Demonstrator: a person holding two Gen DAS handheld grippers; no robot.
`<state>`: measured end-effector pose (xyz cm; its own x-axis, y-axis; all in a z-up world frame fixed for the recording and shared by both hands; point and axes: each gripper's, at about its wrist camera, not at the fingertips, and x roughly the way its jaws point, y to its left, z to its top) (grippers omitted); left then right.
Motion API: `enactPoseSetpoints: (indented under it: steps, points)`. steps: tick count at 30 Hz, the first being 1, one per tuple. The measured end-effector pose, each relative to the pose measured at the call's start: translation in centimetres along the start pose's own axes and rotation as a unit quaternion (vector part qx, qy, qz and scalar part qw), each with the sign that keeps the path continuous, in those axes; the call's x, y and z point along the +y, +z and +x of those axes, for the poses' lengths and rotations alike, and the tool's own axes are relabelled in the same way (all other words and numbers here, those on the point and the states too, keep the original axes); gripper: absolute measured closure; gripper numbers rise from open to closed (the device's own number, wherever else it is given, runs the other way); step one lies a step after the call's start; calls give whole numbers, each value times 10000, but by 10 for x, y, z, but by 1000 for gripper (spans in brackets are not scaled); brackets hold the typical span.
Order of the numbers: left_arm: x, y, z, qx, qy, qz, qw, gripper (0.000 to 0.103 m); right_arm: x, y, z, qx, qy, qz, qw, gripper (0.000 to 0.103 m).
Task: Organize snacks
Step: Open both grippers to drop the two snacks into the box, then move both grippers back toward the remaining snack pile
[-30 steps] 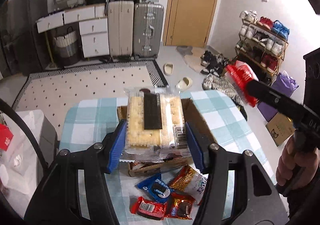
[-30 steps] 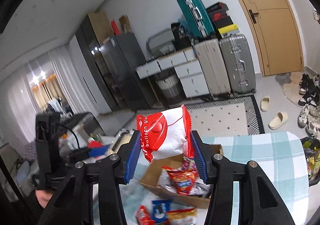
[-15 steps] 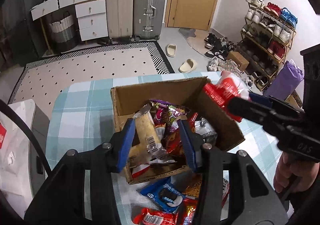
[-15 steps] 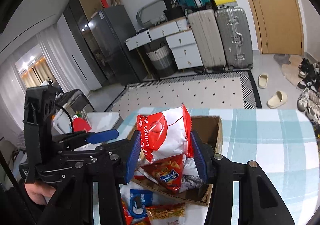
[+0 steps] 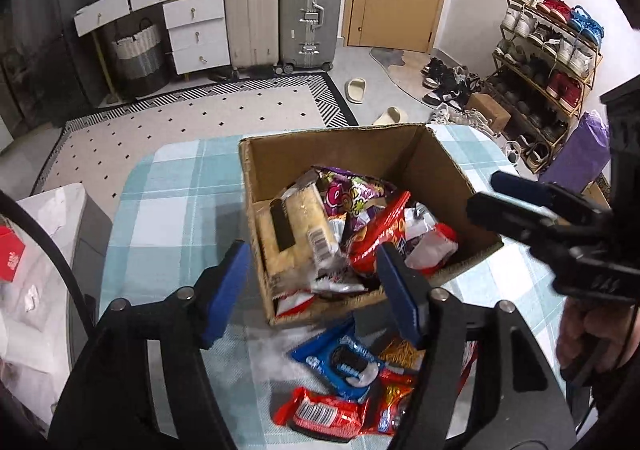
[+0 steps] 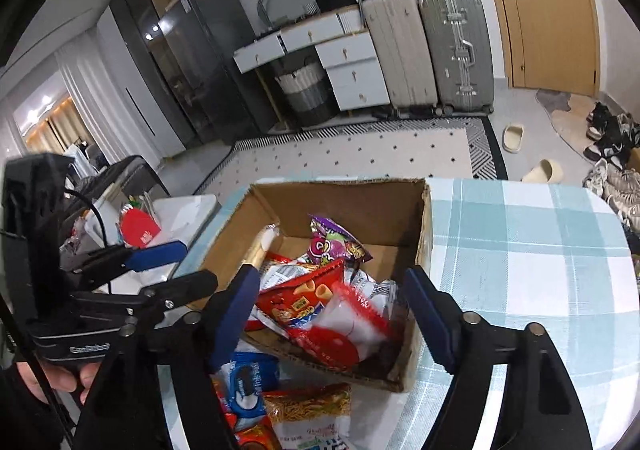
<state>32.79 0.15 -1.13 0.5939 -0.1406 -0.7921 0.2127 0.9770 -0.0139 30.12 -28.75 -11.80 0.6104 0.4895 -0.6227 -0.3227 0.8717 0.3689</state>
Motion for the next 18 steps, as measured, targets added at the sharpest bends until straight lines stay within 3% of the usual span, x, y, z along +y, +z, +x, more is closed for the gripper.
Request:
enactPoseSetpoints:
  steps: [7, 18]
  points:
    - [-4, -28, -39, -353, 227, -15, 9991, 25, 8, -23, -46, -216, 20, -61, 9997, 20]
    - [-19, -86, -105, -940, 364, -45, 9949, 21, 42, -87, -100, -629, 169, -285, 9975, 12]
